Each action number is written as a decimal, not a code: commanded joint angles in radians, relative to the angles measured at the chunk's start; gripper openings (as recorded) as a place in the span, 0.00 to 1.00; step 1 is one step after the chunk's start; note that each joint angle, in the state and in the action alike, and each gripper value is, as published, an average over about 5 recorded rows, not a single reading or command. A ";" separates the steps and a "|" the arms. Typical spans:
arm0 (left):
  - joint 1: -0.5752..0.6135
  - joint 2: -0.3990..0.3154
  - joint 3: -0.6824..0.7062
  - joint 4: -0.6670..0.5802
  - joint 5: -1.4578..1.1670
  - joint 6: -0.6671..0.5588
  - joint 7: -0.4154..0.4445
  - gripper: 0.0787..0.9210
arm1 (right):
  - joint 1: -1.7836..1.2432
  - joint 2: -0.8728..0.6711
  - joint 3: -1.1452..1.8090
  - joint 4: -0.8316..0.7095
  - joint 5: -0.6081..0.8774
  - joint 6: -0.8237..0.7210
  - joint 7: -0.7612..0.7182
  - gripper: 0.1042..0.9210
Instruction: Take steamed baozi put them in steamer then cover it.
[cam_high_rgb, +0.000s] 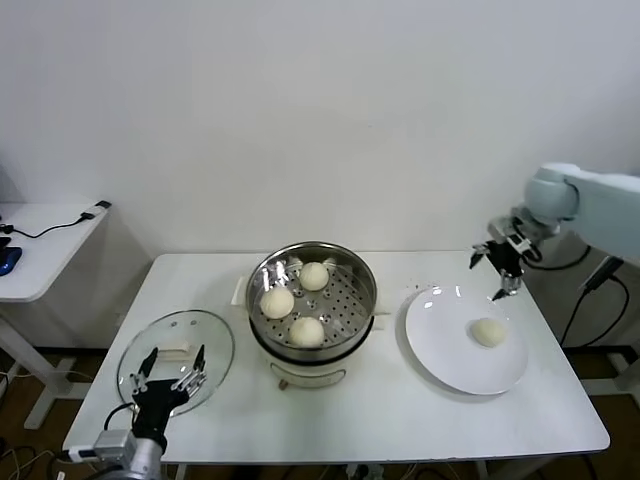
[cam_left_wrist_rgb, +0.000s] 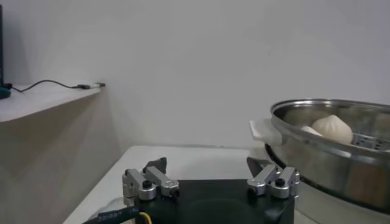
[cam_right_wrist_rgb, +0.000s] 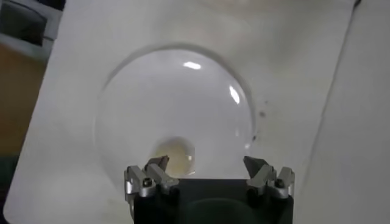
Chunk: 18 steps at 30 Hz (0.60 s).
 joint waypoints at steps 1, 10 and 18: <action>0.002 -0.002 0.000 0.003 0.004 0.001 0.001 0.88 | -0.397 -0.118 0.314 -0.127 -0.113 -0.135 0.025 0.88; 0.003 -0.003 0.002 0.016 0.006 -0.004 0.001 0.88 | -0.505 -0.032 0.422 -0.206 -0.148 -0.145 0.040 0.88; 0.001 0.000 0.002 0.024 0.006 -0.007 0.001 0.88 | -0.539 0.061 0.489 -0.303 -0.178 -0.129 0.044 0.88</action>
